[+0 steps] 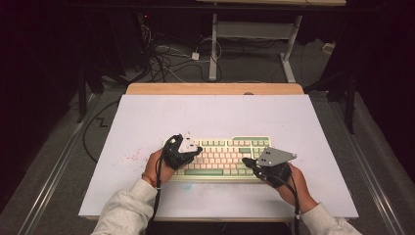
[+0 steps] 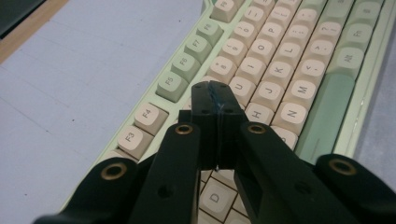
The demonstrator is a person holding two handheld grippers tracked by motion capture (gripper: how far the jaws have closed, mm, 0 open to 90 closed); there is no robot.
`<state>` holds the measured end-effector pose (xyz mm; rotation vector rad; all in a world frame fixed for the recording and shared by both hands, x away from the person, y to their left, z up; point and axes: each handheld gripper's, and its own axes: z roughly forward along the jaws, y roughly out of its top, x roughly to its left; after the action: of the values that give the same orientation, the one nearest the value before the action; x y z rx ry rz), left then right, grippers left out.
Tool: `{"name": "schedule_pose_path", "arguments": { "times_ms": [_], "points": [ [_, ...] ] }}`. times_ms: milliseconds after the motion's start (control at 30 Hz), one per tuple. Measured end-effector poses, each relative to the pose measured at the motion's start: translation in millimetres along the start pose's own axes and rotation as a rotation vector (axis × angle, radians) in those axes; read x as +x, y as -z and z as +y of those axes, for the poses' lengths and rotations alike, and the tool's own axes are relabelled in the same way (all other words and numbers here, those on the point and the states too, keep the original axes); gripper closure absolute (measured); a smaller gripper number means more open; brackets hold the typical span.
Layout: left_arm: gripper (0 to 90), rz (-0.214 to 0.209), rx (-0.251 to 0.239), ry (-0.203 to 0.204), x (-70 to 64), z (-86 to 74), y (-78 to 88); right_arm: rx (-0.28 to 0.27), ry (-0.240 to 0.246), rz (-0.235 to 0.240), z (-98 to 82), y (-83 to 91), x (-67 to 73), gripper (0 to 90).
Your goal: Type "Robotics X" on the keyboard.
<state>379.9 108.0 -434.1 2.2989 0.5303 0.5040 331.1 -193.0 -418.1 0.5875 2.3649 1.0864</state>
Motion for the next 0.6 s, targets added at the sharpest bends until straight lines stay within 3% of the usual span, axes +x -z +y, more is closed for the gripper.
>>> {"name": "schedule_pose_path", "arguments": {
  "times_ms": [600],
  "points": [
    [87.3,0.040,-0.062,-0.019,-4.8,-6.8,21.4,-0.004,-0.008,0.000,-0.3,-2.9,-1.2,90.0]
  ]
}}
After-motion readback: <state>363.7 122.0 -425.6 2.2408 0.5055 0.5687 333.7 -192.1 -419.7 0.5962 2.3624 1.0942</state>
